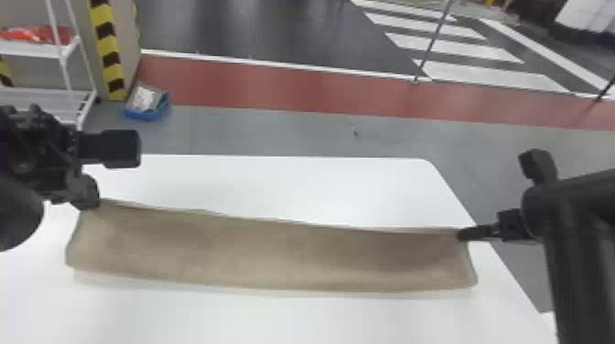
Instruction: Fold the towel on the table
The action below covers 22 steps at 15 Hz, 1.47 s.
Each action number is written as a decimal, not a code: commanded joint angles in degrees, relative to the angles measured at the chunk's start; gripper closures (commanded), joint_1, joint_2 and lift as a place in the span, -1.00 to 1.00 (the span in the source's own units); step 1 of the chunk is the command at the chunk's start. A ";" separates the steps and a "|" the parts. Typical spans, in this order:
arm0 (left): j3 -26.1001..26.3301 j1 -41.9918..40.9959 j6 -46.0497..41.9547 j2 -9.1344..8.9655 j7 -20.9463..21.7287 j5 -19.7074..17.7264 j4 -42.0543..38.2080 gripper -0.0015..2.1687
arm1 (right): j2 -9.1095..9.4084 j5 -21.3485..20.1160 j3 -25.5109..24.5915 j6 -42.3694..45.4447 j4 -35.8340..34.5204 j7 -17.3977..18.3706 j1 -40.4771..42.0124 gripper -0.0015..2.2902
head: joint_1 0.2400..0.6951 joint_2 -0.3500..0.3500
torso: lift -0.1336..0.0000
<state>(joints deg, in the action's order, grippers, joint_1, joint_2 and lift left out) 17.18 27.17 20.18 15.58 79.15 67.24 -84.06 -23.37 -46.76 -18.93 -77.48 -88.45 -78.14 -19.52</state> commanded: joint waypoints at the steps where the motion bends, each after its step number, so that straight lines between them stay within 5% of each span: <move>1: 0.23 0.43 0.00 -0.20 -0.22 0.00 0.22 0.23 | -0.01 -0.09 -0.49 0.00 0.39 -0.19 -0.34 0.08 | 1.00 -0.79 | -0.86; 10: 1.46 3.95 -0.17 -3.45 -2.24 1.14 6.28 0.23 | 0.61 -0.26 -0.23 0.35 6.45 -0.19 -3.16 0.08 | 1.00 -0.81 | -0.86; 22: 1.02 3.68 0.35 -3.80 -5.50 1.32 6.90 0.23 | 0.70 -0.09 -1.46 1.58 9.44 -0.19 -3.60 0.08 | 1.00 -0.82 | -0.86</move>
<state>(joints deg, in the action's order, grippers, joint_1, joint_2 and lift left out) 18.33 31.03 20.21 11.81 73.56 68.67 -76.71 -22.69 -47.27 -19.84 -75.76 -79.04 -78.14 -23.11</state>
